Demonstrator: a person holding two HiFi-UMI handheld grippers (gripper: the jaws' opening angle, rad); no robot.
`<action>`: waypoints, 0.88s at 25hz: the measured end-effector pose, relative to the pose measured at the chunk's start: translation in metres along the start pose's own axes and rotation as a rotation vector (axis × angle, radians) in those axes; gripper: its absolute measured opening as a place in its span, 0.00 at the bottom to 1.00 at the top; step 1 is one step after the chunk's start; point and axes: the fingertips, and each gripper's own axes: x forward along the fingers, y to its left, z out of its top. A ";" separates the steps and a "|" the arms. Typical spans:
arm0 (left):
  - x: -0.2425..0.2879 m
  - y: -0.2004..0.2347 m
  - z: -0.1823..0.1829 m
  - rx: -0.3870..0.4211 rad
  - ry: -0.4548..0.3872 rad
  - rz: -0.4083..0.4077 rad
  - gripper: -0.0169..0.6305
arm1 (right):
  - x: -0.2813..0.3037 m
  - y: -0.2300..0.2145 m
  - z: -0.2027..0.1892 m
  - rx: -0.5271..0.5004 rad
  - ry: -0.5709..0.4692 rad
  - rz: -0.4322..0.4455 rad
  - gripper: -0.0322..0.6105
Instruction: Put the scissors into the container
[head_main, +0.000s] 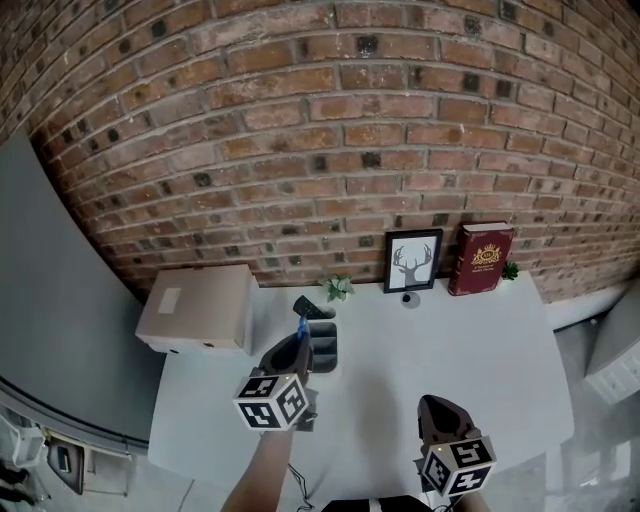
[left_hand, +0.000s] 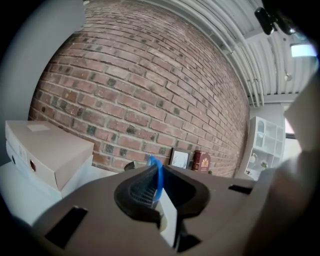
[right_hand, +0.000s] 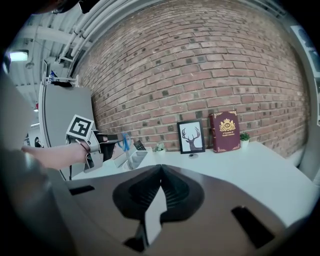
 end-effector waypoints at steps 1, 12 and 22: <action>0.002 0.000 -0.004 -0.004 0.008 -0.002 0.07 | -0.001 -0.001 0.000 0.001 0.001 -0.007 0.05; 0.006 0.003 -0.044 -0.017 0.086 0.011 0.07 | 0.004 0.000 -0.002 0.011 0.008 -0.004 0.05; 0.005 0.002 -0.065 -0.023 0.125 0.021 0.07 | 0.007 0.000 -0.004 0.023 0.007 0.015 0.05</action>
